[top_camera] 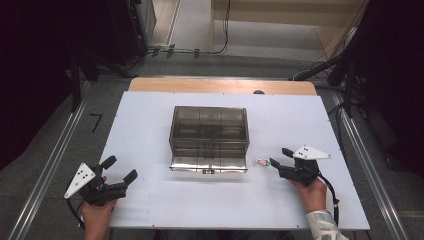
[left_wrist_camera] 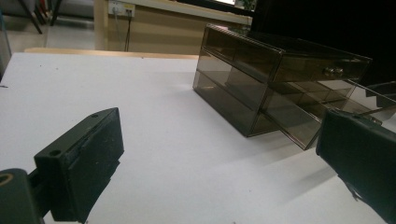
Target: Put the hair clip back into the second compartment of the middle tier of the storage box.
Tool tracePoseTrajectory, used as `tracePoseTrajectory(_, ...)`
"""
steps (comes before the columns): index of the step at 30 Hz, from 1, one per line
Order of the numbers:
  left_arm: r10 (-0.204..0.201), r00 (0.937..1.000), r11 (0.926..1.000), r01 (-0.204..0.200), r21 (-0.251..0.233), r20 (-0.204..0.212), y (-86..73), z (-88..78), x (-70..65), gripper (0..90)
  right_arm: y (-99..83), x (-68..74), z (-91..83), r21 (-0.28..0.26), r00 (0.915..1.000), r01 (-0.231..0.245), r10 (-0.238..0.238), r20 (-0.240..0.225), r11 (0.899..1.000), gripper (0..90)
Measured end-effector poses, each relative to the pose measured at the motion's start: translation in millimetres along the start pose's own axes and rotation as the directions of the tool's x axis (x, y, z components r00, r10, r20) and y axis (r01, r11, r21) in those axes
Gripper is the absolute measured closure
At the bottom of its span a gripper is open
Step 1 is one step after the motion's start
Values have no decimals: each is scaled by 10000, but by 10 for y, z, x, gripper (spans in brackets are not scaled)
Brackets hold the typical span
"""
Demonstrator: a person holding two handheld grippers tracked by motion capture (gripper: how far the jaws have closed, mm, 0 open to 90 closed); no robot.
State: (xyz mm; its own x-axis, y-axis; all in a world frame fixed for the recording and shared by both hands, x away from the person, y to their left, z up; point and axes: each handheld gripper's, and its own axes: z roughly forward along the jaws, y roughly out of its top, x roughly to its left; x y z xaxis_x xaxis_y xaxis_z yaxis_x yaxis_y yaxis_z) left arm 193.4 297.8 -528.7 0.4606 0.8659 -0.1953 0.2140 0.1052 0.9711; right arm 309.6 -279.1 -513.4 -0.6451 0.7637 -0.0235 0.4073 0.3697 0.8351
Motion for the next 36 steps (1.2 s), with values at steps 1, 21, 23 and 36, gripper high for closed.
tracePoseTrajectory(1,0,10000,10000,0,0,0,0,0,0,14,8,9,15,43,10000,29,-29,-17,10000,355)
tracePoseTrajectory(21,-47,10000,10000,47,2,-32,0,0,1,14,64,129,197,1111,9982,520,-481,-371,9924,413)
tracePoseTrajectory(23,-44,10000,10000,44,0,-36,0,0,1,14,64,137,201,1171,9973,645,-601,-411,9910,424)
tracePoseTrajectory(36,-35,10000,10000,35,-6,-28,0,0,0,14,60,178,216,1266,9878,1277,-1147,-1052,9837,636)
